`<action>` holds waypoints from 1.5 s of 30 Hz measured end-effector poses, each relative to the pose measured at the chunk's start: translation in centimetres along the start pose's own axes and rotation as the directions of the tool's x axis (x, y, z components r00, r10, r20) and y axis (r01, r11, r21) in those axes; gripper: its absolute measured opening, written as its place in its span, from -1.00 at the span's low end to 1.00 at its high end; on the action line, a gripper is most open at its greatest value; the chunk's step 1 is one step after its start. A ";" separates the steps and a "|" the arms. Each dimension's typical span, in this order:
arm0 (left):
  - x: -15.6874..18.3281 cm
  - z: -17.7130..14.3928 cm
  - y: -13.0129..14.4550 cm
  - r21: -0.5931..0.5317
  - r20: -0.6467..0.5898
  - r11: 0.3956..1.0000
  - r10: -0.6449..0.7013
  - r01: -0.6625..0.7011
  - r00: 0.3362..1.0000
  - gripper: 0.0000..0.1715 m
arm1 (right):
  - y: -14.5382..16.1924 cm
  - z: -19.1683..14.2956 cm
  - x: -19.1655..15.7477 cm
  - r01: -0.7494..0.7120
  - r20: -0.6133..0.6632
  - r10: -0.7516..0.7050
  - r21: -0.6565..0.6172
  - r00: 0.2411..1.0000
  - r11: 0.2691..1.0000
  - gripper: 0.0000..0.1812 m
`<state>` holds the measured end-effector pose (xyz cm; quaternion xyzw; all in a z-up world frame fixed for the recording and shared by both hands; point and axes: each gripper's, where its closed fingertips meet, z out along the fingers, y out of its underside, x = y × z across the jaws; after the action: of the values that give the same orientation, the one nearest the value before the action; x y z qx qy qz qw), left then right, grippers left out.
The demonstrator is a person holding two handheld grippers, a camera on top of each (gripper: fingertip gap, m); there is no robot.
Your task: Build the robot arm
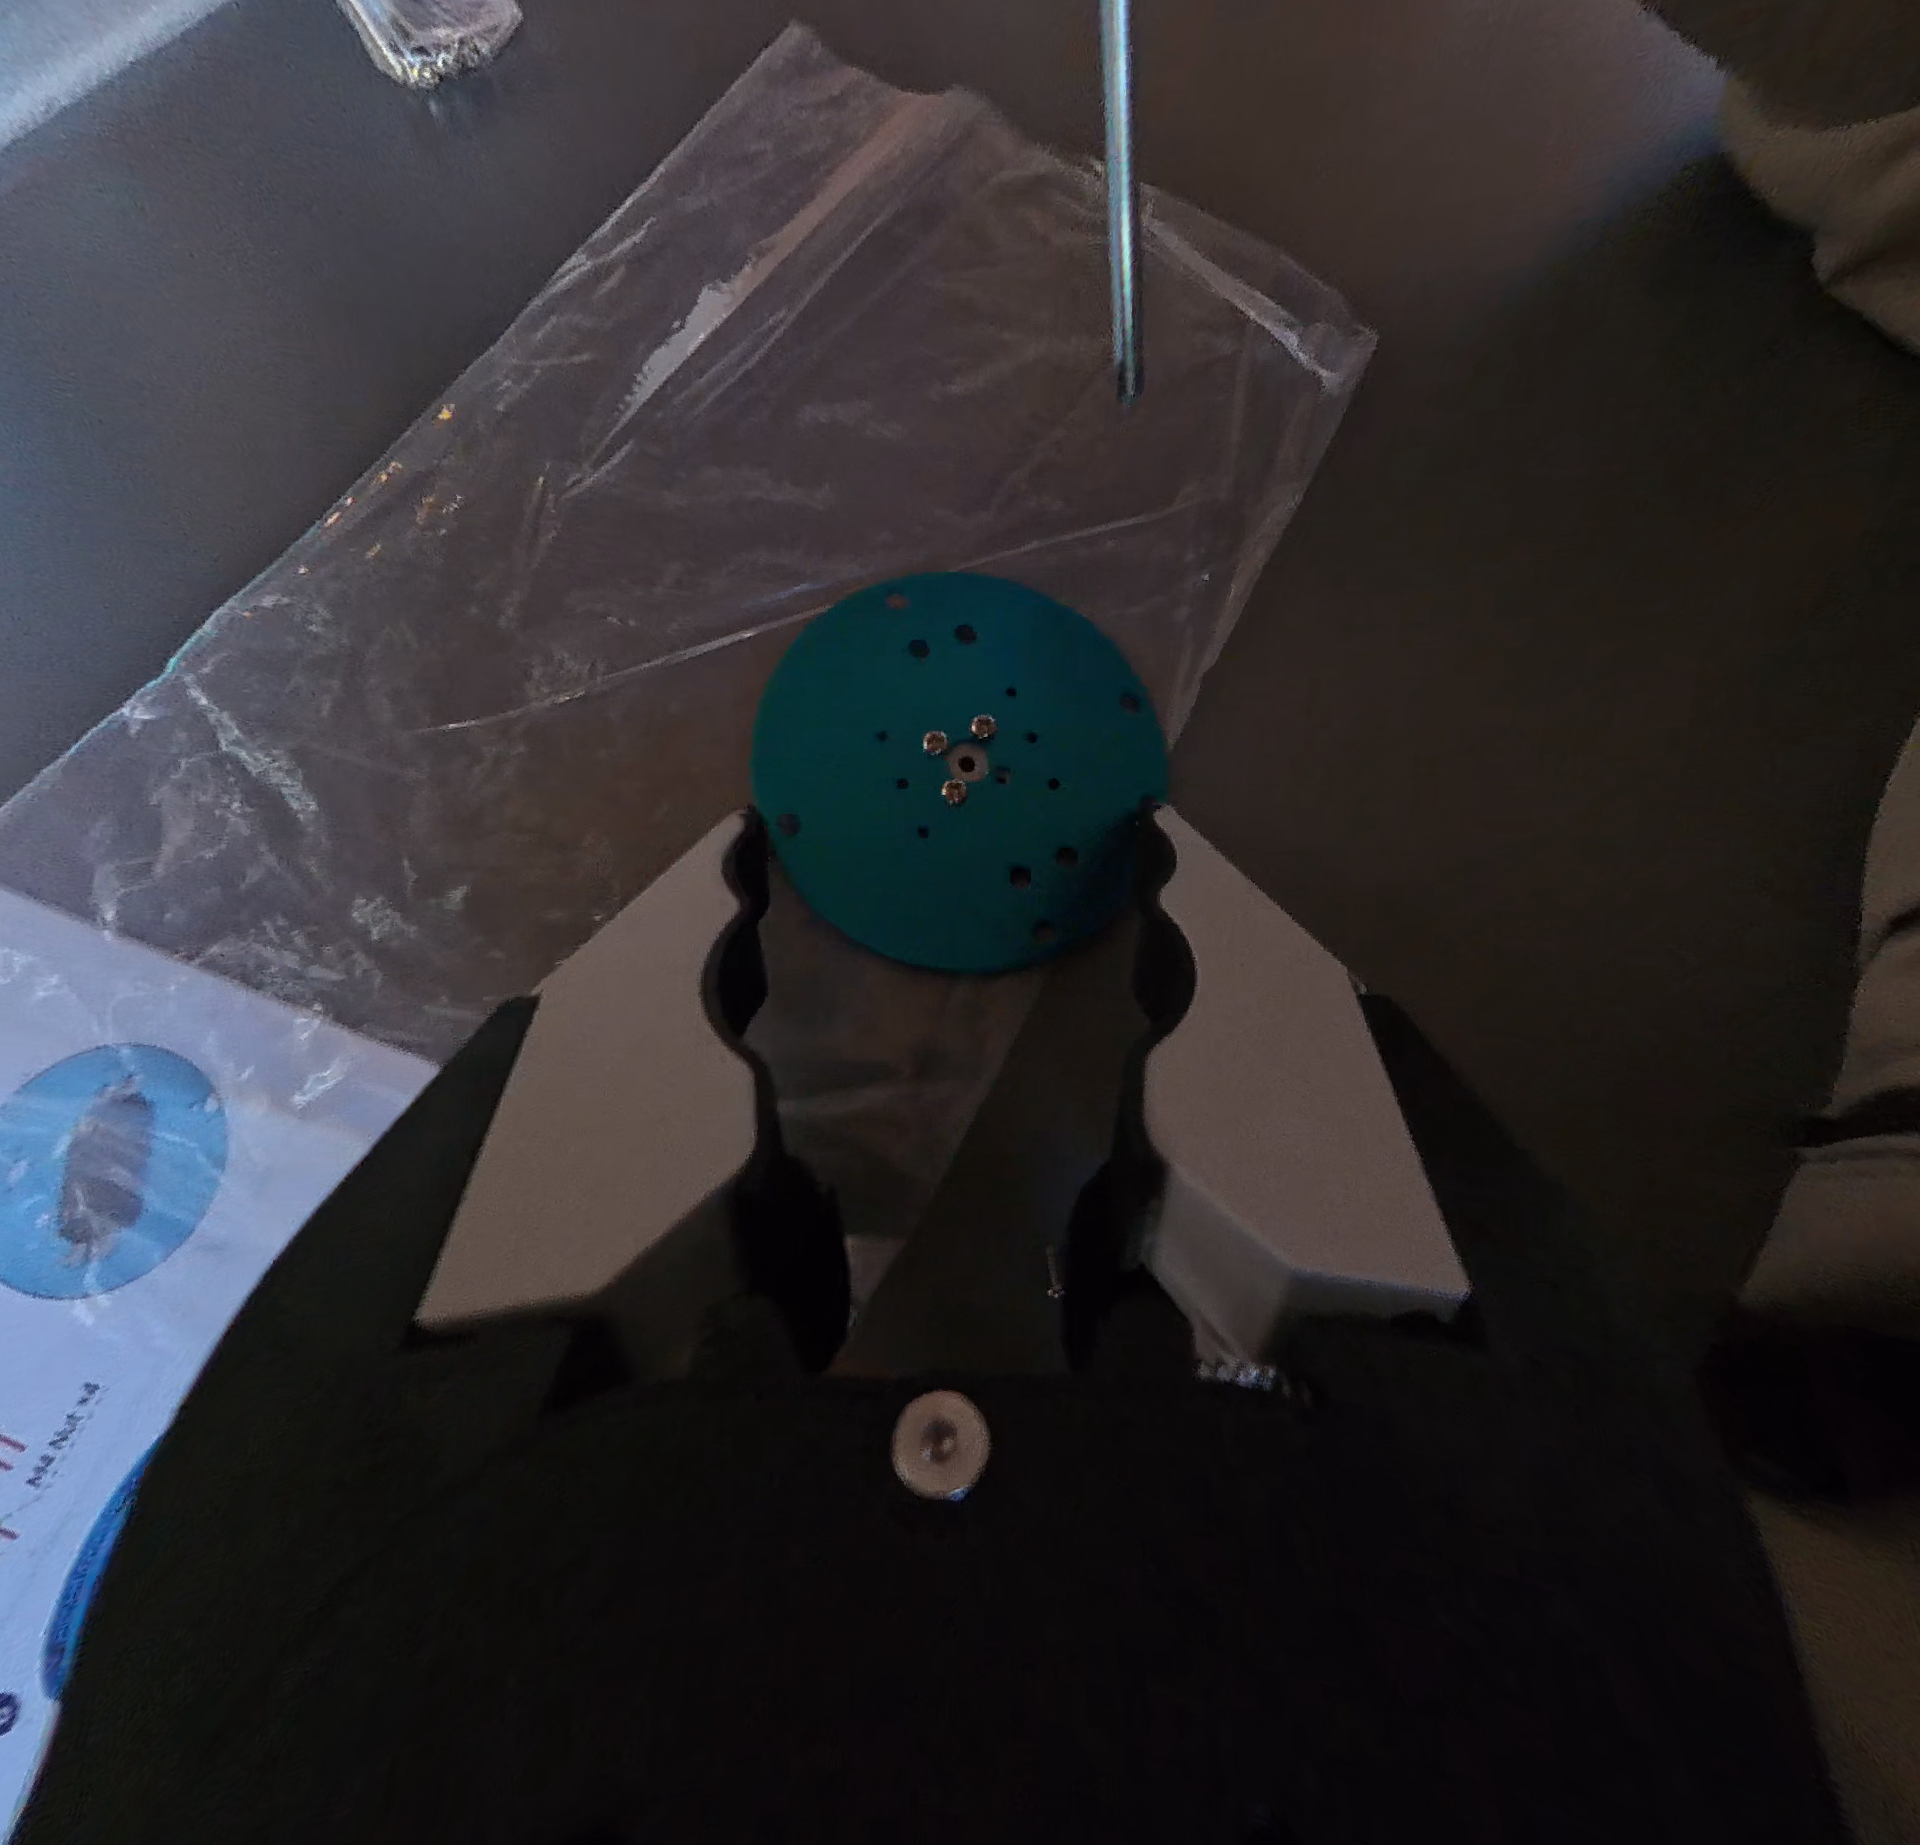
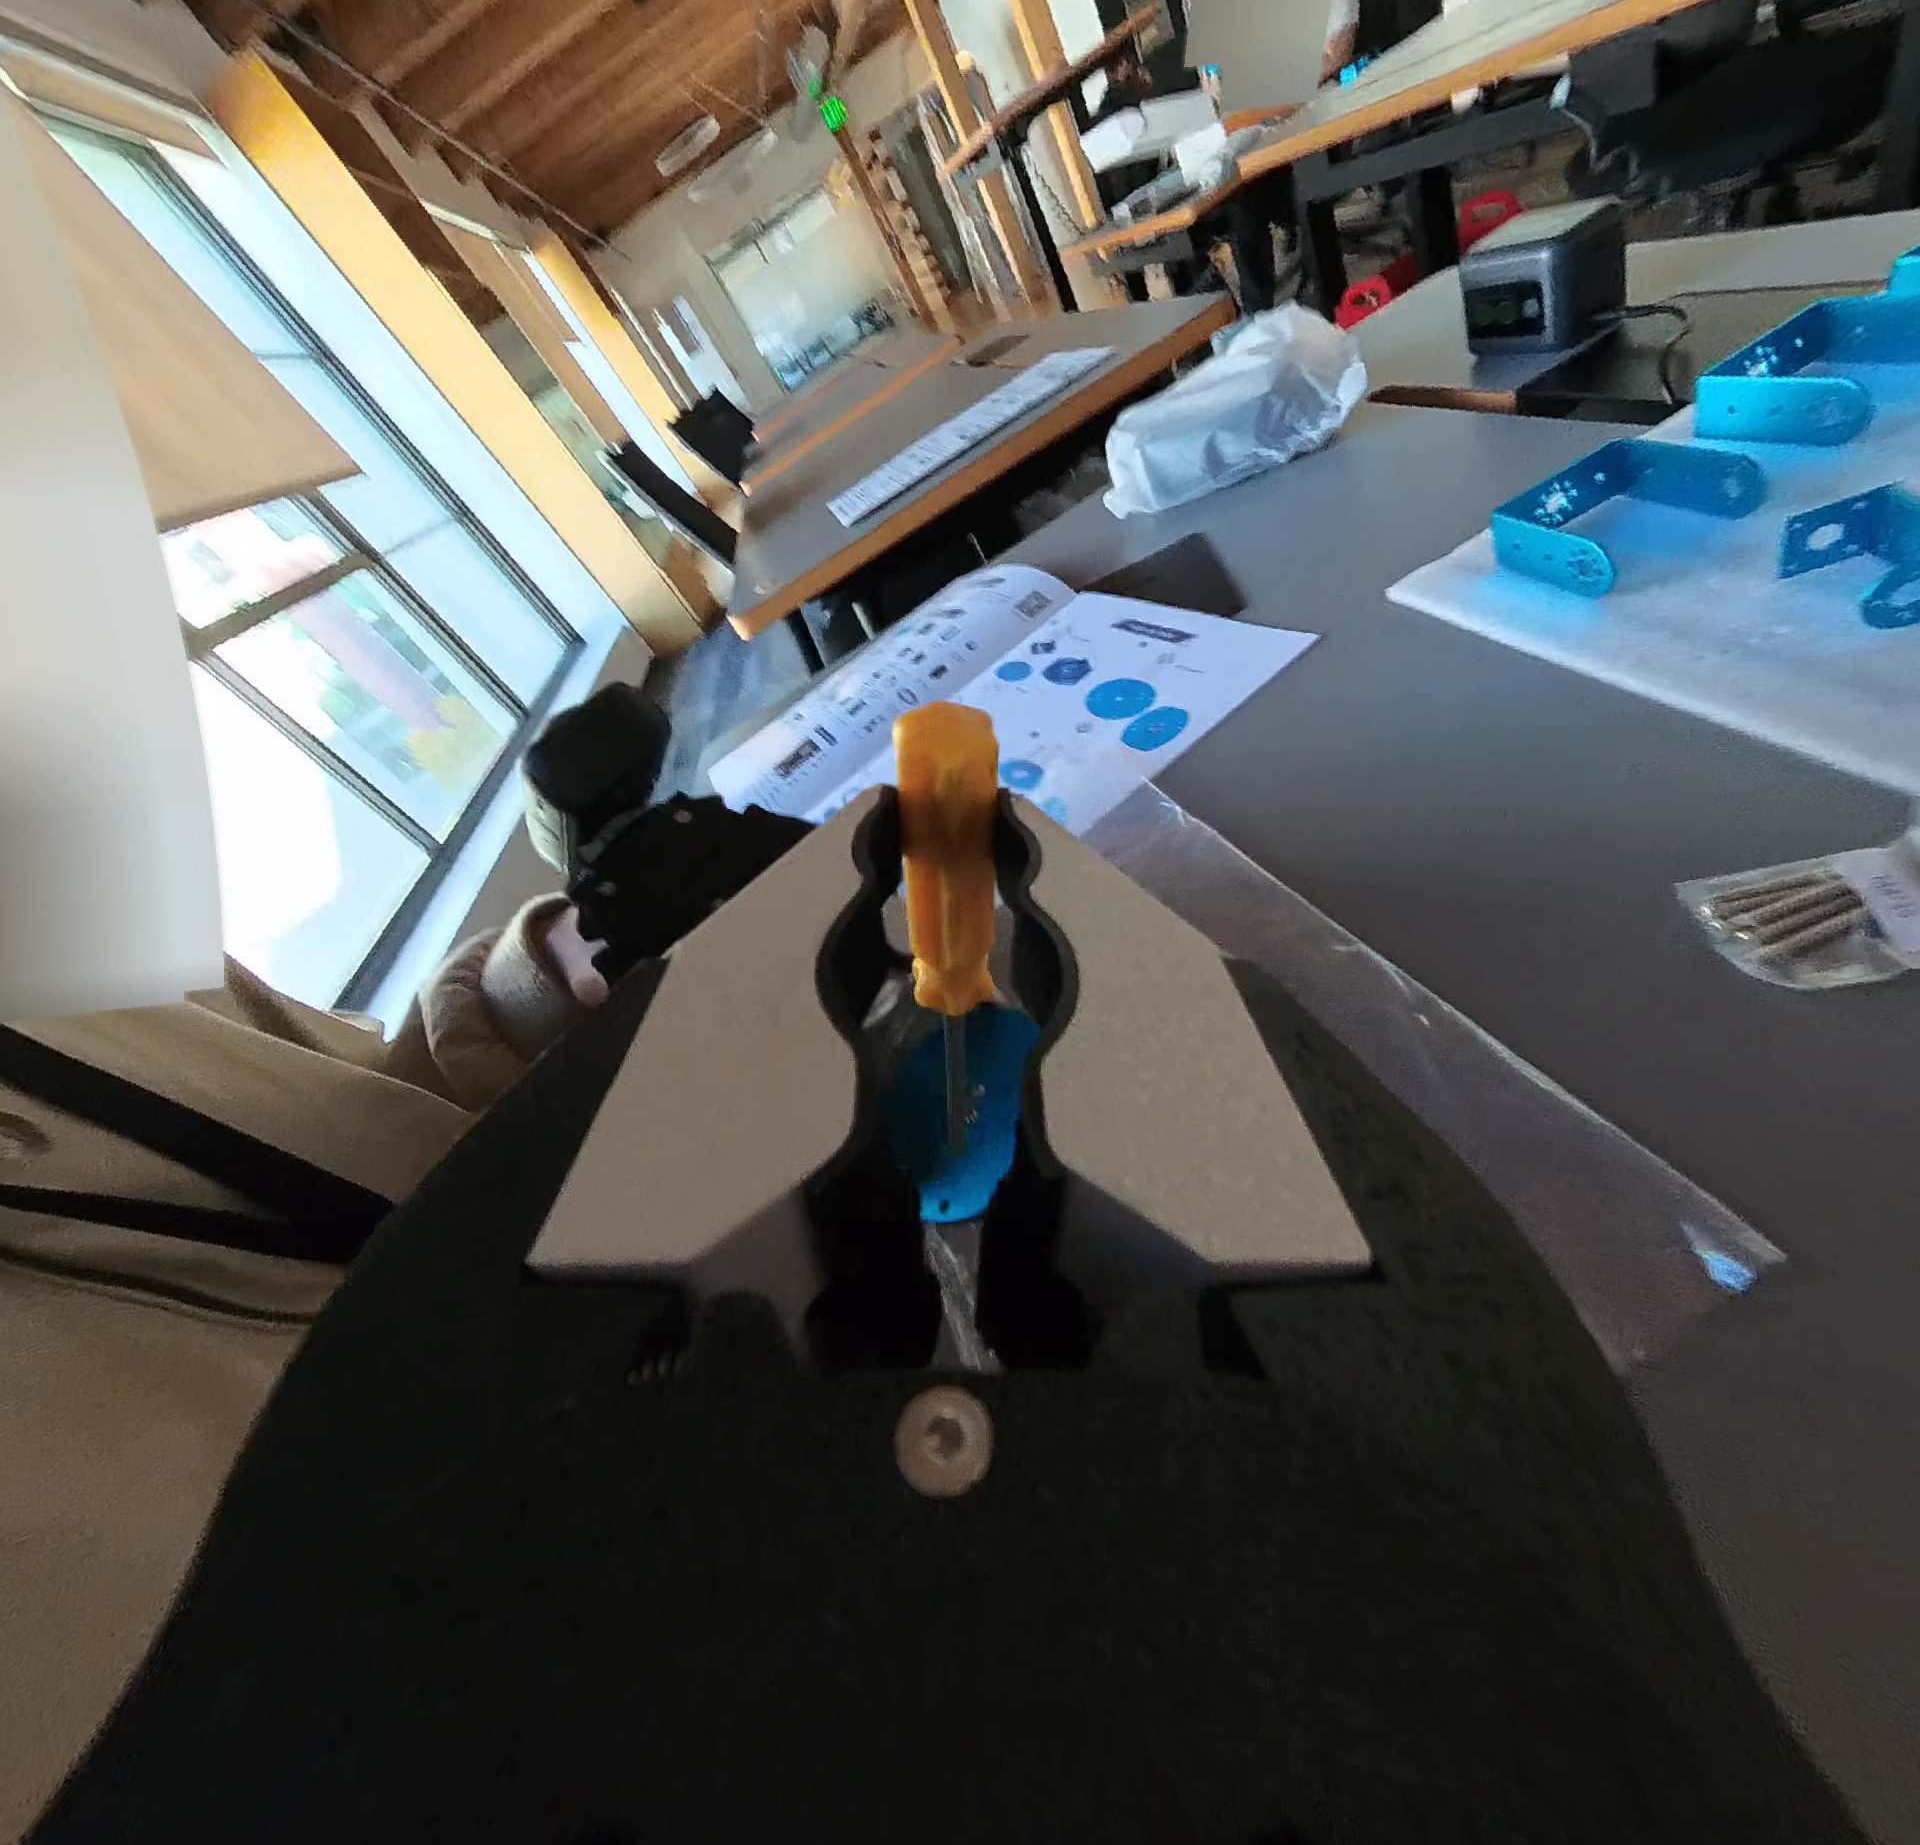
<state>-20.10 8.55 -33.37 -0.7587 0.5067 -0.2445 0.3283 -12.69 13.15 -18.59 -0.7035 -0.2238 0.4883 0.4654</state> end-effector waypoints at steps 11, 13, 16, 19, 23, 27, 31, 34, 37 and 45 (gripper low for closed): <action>-0.4 -0.4 0.1 0.019 0.020 0.999 -0.031 0.031 0.999 -0.29 | 3.6 3.8 -2.7 0.279 0.036 -0.279 0.007 0.960 0.960 -0.82; -0.4 -0.4 0.2 0.018 0.018 0.999 -0.036 0.036 0.999 -0.29 | 3.8 4.1 -2.9 0.262 0.050 -0.262 0.007 0.964 0.965 -0.82; -0.4 -0.4 0.1 0.019 0.019 0.999 -0.037 0.037 0.999 -0.29 | 3.7 4.3 -3.2 0.285 0.049 -0.286 0.020 0.957 0.958 -0.82; -0.4 -0.4 0.1 0.019 0.019 0.999 -0.036 0.036 0.999 -0.29 | 3.9 4.6 -3.2 0.299 0.044 -0.299 0.012 0.953 0.954 -0.82; -0.4 -0.4 0.1 0.018 0.017 0.999 -0.037 0.036 0.999 -0.29 | 4.4 4.9 -3.1 0.304 0.048 -0.303 -0.008 0.952 0.953 -0.82; -0.4 -0.3 0.1 0.018 0.017 0.999 -0.037 0.036 0.999 -0.28 | 4.0 4.7 -3.6 0.311 0.056 -0.312 0.014 0.949 0.950 -0.82; -0.4 -0.3 0.2 0.018 0.018 0.999 -0.037 0.036 0.999 -0.28 | 3.9 4.5 -3.8 0.312 0.060 -0.312 0.012 0.948 0.950 -0.82; -0.4 -0.3 0.2 0.018 0.017 0.999 -0.037 0.036 0.999 -0.28 | 4.3 4.7 -3.7 0.331 0.056 -0.330 -0.007 0.942 0.944 -0.82; -0.4 -0.3 0.2 0.018 0.018 0.999 -0.036 0.036 0.999 -0.28 | 4.4 4.8 -3.9 0.350 0.055 -0.349 -0.008 0.936 0.937 -0.82; -0.4 -0.3 0.2 0.017 0.016 0.999 -0.036 0.035 0.999 -0.28 | 4.3 4.6 -3.7 0.369 0.040 -0.368 -0.013 0.929 0.929 -0.82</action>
<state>-20.58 8.76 -33.36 -0.7668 0.4883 -0.2484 0.3344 -18.96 10.30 -20.99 -0.6446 -0.3652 0.4027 0.5375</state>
